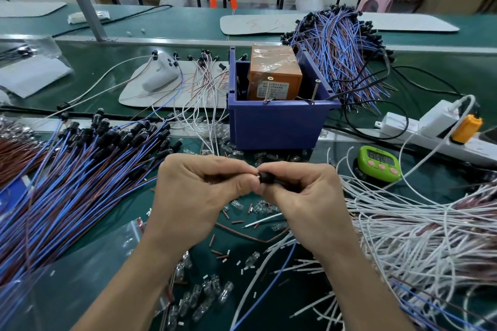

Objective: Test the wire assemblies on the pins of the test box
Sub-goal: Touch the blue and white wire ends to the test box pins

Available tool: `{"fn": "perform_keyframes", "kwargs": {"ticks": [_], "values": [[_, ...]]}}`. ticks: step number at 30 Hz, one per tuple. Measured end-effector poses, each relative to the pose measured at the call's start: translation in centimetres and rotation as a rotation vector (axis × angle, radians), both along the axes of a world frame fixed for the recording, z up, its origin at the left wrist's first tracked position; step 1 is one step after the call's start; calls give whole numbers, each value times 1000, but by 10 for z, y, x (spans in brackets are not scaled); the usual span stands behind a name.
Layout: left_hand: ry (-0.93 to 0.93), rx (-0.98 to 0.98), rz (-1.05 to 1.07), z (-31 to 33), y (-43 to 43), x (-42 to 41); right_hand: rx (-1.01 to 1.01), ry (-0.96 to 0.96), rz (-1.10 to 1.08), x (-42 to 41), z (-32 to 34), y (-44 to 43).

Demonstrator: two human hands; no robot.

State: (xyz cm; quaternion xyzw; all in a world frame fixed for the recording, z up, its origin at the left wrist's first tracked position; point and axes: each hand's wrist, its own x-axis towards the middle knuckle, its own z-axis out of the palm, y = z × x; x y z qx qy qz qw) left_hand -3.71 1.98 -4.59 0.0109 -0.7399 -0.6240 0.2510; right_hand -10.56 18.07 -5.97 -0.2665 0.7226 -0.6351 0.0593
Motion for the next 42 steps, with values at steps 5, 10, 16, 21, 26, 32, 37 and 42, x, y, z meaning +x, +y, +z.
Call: {"fn": "perform_keyframes", "kwargs": {"ticks": [5,10,16,21,26,32,37,42], "values": [[-89,-8,-29,-6,-4,-2,102,48,-14,-1,-5,0],[-205,101,-45,-10,-7,-6,129,47,19,0,-6,-2],[-244,250,-150,-12,-12,-6,100,14,60,1,-7,-3],[-138,198,-76,-9,1,-9,52,31,-16,-2,-7,-5],[-206,-52,61,2,19,-10,-353,-231,-165,-7,9,-9],[-457,-470,-281,20,40,-3,-730,-434,-82,-15,59,8],[-473,-241,-357,35,11,4,-812,-479,-131,-19,82,41],[-550,-114,-308,37,-39,25,-761,-516,-240,-24,75,67]]}}
